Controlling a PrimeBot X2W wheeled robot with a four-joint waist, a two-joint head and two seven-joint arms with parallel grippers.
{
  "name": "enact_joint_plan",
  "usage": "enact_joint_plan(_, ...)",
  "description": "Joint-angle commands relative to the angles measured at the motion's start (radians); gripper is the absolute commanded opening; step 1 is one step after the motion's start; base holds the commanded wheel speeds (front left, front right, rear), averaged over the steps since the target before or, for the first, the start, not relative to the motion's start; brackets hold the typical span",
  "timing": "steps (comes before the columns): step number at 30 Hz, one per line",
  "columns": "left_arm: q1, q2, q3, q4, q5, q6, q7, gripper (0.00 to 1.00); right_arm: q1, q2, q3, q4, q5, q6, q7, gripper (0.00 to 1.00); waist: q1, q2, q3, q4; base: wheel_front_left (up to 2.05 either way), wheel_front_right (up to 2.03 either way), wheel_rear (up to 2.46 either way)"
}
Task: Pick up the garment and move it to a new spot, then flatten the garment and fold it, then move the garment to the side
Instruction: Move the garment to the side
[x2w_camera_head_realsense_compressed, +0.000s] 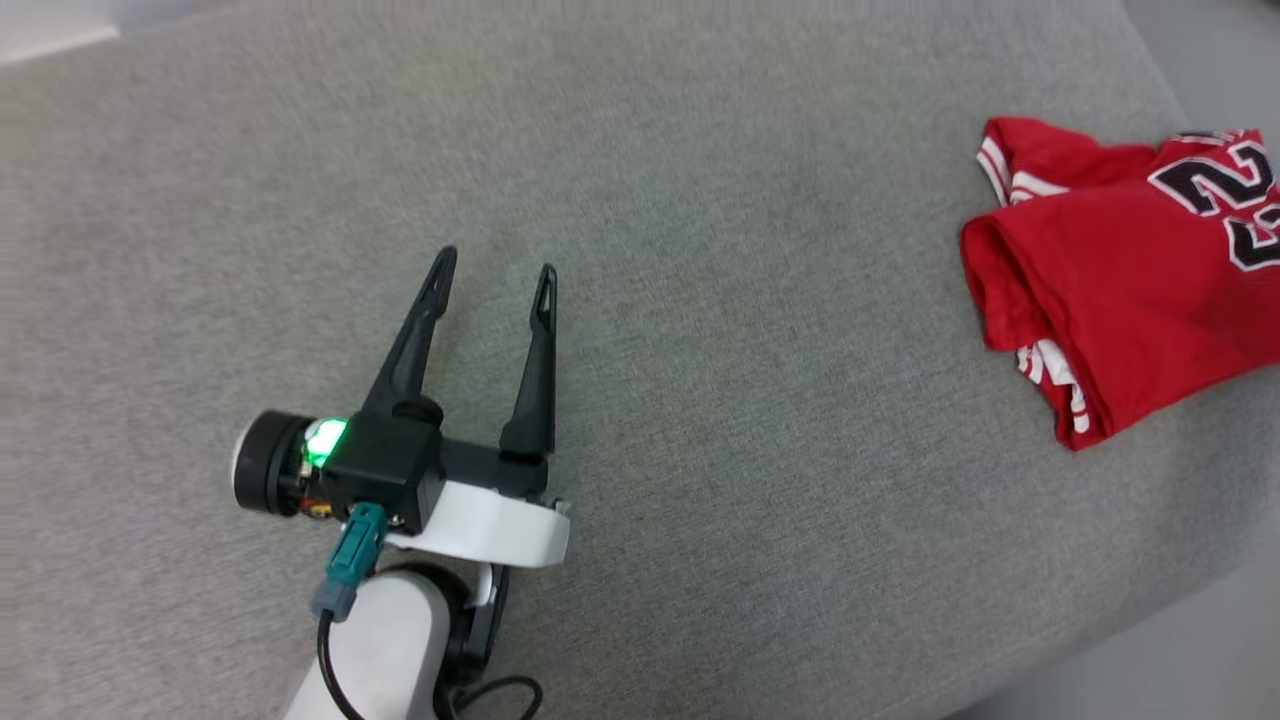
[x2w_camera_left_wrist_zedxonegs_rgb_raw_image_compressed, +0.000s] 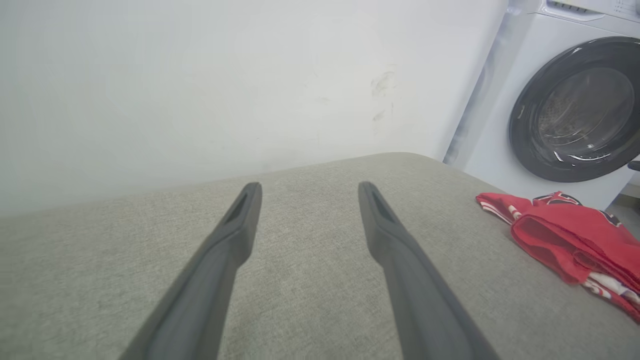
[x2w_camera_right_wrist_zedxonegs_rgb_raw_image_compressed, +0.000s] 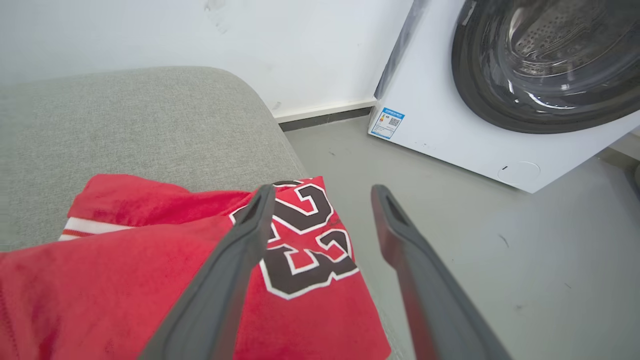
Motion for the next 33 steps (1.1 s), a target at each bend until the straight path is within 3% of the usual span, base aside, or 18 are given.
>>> enact_joint_plan(1, 0.025, -0.006, 0.004, 0.01, -0.012, 0.007, -0.011, 1.0, 0.037, -0.009, -0.004, -0.015, -0.017, -0.001, -0.009, 1.0, 0.0, 0.0, -0.066, 0.027, 0.0, 0.0, 0.0)
enact_joint_plan(6, 0.084, -0.018, 0.011, 0.043, -0.045, 0.019, -0.031, 1.0, 0.147, -0.008, -0.066, -0.124, -0.068, -0.001, -0.013, 1.0, 0.0, 0.0, -0.165, 0.063, 0.0, 0.0, 0.0)
enact_joint_plan(12, 0.155, -0.027, 0.024, 0.075, -0.086, 0.031, -0.046, 1.0, 0.342, 0.051, -0.183, -0.288, -0.142, -0.001, -0.013, 1.0, 0.0, 0.0, -0.262, 0.113, 0.0, 0.0, 0.0)
enact_joint_plan(21, 0.241, -0.03, 0.04, 0.122, -0.134, 0.035, -0.054, 1.0, 0.615, 0.207, -0.273, -0.502, -0.222, -0.001, -0.004, 1.0, 0.0, 0.0, -0.378, 0.197, 0.0, 0.0, 0.0)
enact_joint_plan(33, 0.328, 0.002, 0.087, 0.151, -0.177, 0.05, -0.055, 1.0, 0.86, 0.389, -0.282, -0.877, -0.314, -0.001, 0.122, 1.0, 0.0, 0.0, -0.467, 0.303, 0.0, 0.0, 0.0)
